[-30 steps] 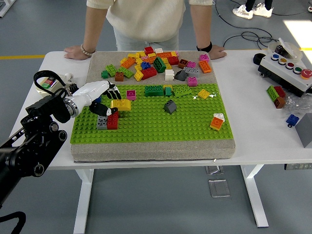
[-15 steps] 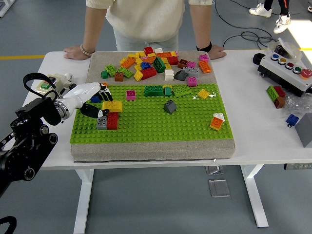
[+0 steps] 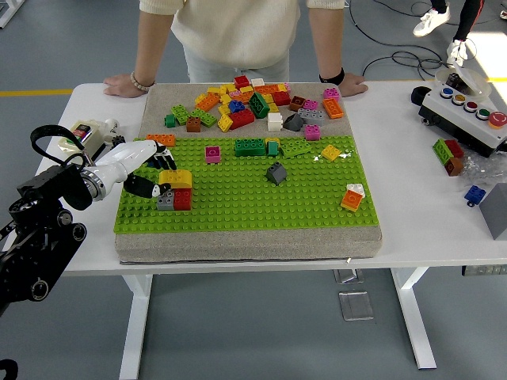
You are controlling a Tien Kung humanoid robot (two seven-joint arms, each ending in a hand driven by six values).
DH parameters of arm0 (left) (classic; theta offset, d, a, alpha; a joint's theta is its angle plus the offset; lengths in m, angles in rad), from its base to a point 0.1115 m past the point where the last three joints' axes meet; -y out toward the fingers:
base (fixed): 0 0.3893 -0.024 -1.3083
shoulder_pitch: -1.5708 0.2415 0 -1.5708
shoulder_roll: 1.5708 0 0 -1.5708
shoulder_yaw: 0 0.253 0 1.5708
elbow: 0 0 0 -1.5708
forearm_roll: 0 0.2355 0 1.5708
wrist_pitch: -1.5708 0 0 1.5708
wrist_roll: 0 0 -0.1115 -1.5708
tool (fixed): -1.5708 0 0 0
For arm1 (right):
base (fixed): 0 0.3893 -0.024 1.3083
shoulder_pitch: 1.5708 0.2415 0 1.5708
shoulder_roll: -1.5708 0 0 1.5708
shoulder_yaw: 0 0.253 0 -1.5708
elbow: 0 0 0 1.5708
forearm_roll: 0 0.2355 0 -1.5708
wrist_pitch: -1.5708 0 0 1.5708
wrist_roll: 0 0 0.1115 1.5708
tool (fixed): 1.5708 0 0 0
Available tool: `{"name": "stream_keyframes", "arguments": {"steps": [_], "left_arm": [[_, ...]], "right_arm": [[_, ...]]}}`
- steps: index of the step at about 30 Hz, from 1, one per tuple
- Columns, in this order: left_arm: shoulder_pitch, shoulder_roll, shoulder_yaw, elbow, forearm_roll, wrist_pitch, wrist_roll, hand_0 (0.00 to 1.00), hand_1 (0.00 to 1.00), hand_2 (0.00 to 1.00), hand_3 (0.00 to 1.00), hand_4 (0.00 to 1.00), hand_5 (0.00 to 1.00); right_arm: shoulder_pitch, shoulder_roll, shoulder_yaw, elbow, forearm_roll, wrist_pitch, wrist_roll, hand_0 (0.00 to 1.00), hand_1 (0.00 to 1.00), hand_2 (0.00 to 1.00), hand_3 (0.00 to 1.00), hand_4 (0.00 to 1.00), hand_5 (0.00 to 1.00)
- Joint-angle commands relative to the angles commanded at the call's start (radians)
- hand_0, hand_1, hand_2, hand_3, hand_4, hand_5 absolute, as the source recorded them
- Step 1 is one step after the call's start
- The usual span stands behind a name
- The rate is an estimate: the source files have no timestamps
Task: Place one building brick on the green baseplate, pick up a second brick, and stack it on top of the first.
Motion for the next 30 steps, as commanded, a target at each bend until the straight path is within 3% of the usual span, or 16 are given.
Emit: {"name": "stream_keyframes", "arguments": {"steps": [30], "left_arm": [[0.023, 0.016, 0.001, -0.02, -0.006, -0.012, 0.002, 0.645, 0.596, 0.566, 0.557, 0.681, 0.002]], "right_arm": [[-0.001, 0.003, -0.002, 0.0, 0.003, 0.0, -0.001, 0.761, 0.689, 0.734, 0.755, 0.998, 0.505]]}}
